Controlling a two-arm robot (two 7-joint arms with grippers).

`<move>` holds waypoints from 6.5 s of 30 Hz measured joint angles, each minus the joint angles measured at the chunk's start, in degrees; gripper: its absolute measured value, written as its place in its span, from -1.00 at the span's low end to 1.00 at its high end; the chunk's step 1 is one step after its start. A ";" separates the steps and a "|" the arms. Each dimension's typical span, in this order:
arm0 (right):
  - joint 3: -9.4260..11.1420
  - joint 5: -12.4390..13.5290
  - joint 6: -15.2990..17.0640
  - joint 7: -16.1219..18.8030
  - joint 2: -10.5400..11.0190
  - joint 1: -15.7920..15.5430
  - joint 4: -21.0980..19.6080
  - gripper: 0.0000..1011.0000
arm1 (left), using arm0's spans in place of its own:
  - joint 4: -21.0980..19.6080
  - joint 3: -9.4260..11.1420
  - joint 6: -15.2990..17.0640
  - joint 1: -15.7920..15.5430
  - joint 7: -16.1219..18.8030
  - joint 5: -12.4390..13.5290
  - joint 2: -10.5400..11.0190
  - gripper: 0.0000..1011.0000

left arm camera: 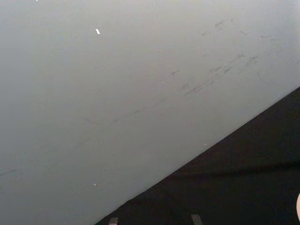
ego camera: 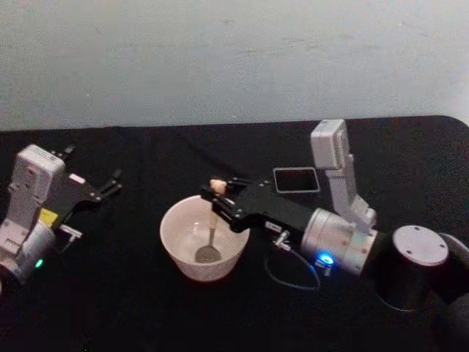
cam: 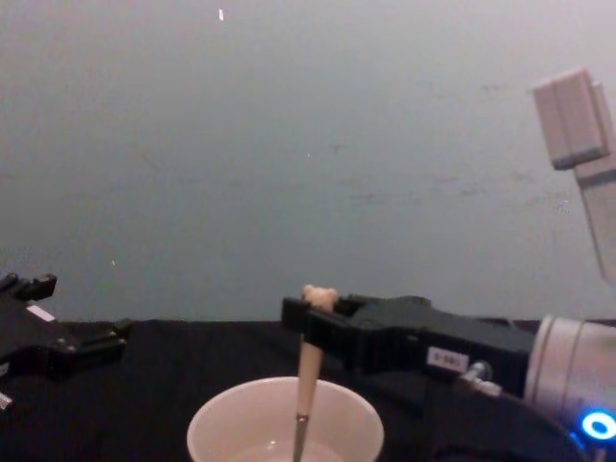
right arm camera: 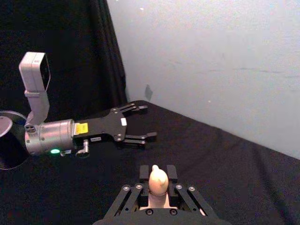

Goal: Pick up the stirring spoon with one hand, stir inside the cup, then place it back in its original position.

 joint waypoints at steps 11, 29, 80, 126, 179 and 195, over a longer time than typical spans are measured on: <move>-2.23 -2.35 -2.42 -0.22 -4.09 4.27 6.20 -0.58 | 0.00 0.00 0.00 0.00 0.00 0.00 0.00 0.98; 1.05 -4.06 -2.67 -2.37 -4.50 5.32 8.65 -0.58 | 0.00 -0.01 0.00 0.00 0.00 0.00 0.00 0.98; 14.22 5.72 -0.60 -12.21 3.22 -2.25 -11.31 -0.58 | 0.00 0.00 0.00 0.00 0.00 0.00 0.00 0.98; 12.02 2.15 3.47 -11.85 4.49 -5.89 -4.91 -0.58 | 0.00 0.00 0.00 0.00 0.00 0.00 0.00 0.98; 15.10 -5.31 -6.45 -20.45 0.85 -6.97 -6.58 0.98 | 0.00 0.00 0.00 -0.01 0.00 0.00 0.00 0.98; 18.02 -19.56 -6.68 -35.07 -2.76 -9.10 -0.90 0.98 | 0.00 0.00 0.00 0.00 0.00 0.00 0.00 0.98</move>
